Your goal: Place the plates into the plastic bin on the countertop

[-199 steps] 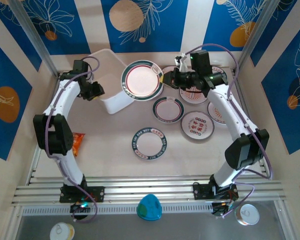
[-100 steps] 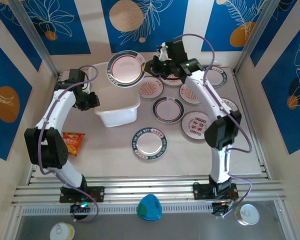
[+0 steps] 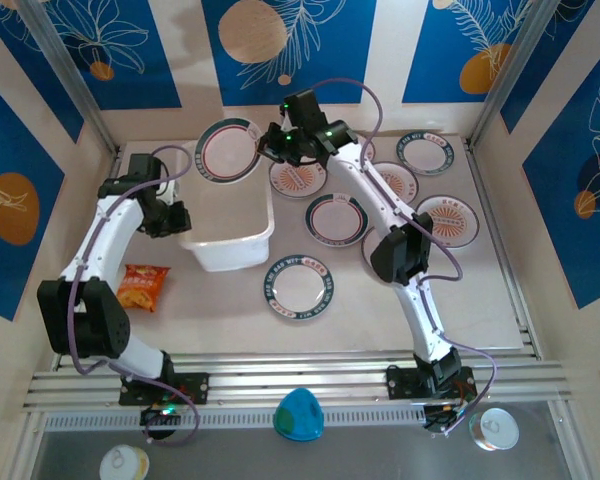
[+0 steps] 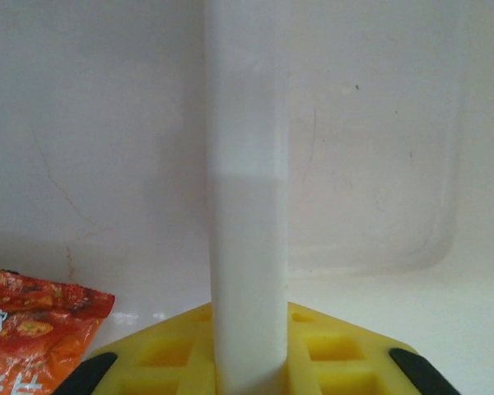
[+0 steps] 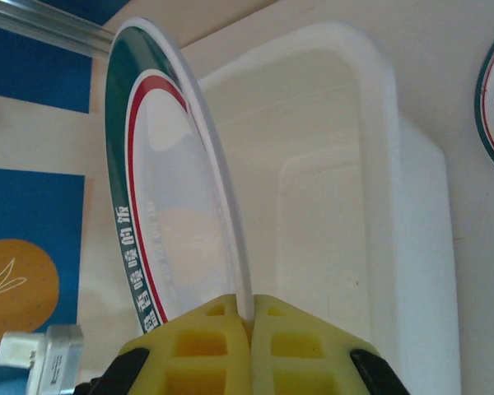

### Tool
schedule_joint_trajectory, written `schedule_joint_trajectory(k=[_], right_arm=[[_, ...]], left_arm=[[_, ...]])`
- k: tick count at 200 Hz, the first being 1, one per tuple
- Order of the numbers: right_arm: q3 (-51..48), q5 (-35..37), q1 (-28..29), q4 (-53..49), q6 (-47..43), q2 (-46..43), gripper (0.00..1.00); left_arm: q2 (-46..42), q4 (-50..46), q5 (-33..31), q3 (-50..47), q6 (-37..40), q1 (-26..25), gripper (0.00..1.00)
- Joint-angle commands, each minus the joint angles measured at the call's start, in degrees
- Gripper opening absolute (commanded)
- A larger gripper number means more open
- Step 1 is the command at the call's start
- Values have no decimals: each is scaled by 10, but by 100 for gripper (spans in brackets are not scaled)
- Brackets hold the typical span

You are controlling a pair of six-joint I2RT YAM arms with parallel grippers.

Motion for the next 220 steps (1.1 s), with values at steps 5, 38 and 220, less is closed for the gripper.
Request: schedule_joint_trajectory(k=[5, 38, 220], right_arm=[[3, 48, 25, 23, 32, -1, 0], [-6, 107, 53, 38, 66, -2, 0], [6, 476, 168, 77, 295, 77, 0]], left_arm=[[-20, -20, 17, -11, 11, 6, 32], [-38, -16, 18, -2, -7, 12, 49], [-92, 62, 35, -20, -90, 64, 63]])
